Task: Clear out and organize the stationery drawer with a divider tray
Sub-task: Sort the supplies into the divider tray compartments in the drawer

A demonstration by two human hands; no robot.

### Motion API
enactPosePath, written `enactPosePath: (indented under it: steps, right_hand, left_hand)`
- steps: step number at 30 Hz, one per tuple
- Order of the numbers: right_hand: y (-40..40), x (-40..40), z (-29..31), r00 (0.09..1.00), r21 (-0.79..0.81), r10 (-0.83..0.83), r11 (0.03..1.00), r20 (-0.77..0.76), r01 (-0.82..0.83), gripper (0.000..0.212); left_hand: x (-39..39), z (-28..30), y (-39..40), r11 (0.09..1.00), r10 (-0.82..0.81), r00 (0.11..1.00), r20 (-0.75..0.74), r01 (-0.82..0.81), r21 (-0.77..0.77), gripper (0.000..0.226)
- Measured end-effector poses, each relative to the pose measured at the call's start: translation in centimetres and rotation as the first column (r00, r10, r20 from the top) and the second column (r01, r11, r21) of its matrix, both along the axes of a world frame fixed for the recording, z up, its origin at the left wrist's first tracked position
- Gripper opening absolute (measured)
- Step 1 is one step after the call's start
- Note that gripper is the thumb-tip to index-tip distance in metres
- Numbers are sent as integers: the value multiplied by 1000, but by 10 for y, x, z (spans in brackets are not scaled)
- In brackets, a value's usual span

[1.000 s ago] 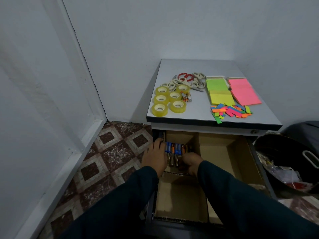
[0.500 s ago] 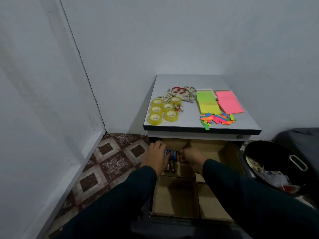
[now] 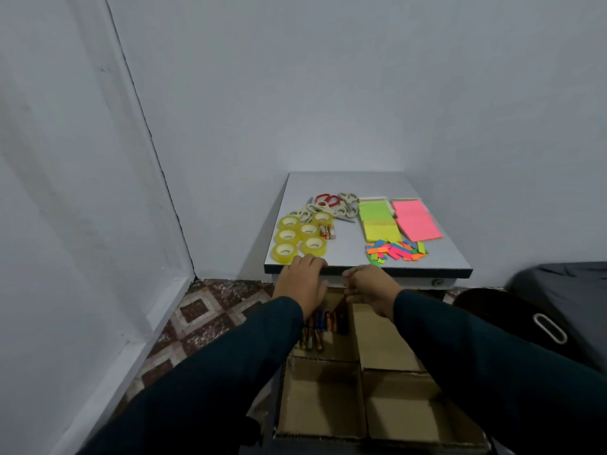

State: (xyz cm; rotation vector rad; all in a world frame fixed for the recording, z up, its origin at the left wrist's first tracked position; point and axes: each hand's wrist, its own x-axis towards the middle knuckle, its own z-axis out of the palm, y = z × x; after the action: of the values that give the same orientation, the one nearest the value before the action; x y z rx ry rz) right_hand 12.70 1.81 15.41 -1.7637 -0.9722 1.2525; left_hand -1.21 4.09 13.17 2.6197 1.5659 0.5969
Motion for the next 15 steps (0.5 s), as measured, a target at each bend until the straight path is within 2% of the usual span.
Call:
enactPosePath:
  steps: [4,7,11,15]
  right_hand:
    - [19,10,12,993,83,71,993,99,-80,23]
    - [38,16,22,949,137,150,972,278,-193,27]
    - [67,25,31,760,167,208,908,616,-385,33]
    - [97,31,33,574,102,258,848,777,-520,37]
  left_hand:
    - [6,19,24,999,46,998,-49,-47,-6,37]
    - [9,31,46,997,69,993,-96,-71,-27,37]
    - [15,46,77,994,97,982,-162,-105,-40,34]
    - [22,52,108,988,122,966,-229,-140,-64,34]
